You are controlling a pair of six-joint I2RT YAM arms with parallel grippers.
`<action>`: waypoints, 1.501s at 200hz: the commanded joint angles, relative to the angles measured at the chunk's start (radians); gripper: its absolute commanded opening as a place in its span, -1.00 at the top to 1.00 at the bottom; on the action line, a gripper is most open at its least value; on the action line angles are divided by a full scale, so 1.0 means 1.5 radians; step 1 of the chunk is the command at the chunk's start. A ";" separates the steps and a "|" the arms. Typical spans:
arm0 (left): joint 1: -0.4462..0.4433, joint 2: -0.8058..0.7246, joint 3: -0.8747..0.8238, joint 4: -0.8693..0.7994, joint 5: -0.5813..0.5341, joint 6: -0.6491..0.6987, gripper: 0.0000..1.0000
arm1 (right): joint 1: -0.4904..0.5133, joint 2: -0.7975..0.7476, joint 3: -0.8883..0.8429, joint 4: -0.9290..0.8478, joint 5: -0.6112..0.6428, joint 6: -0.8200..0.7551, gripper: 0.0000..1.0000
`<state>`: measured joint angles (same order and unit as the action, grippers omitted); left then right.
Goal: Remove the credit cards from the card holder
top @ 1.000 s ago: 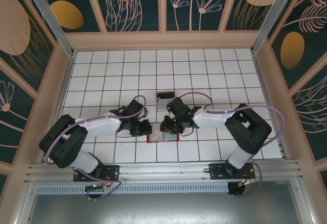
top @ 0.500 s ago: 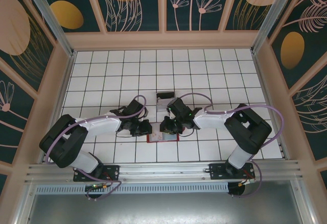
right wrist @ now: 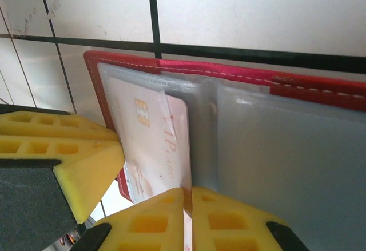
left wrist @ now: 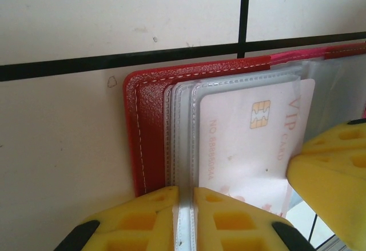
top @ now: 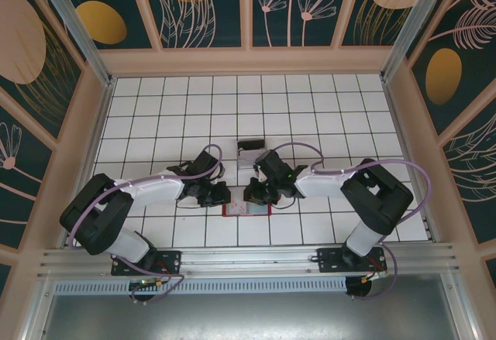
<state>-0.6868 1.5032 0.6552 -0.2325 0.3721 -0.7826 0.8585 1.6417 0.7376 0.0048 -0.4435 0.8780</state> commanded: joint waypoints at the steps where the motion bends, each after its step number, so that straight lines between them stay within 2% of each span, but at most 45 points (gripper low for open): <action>1: -0.003 0.012 0.005 -0.035 -0.018 0.009 0.65 | -0.006 -0.025 -0.016 -0.004 0.009 0.010 0.80; 101: -0.002 0.003 0.009 -0.038 -0.023 0.003 0.65 | -0.013 -0.043 -0.033 -0.003 0.012 0.008 0.80; 156: -0.009 -0.033 0.046 -0.066 -0.048 -0.003 0.42 | -0.008 -0.025 -0.027 0.016 -0.011 0.008 0.81; 209: -0.022 -0.017 0.065 -0.089 -0.077 0.000 0.25 | -0.007 -0.023 -0.022 0.014 -0.009 0.008 0.82; 300: -0.050 0.042 0.096 -0.165 -0.169 0.027 0.18 | -0.007 -0.033 -0.022 0.006 -0.003 0.007 0.83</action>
<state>-0.7544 1.5501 0.7750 -0.3893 0.1963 -0.7662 0.8452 1.5978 0.7040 0.0196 -0.4515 0.8810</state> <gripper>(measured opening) 0.411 0.089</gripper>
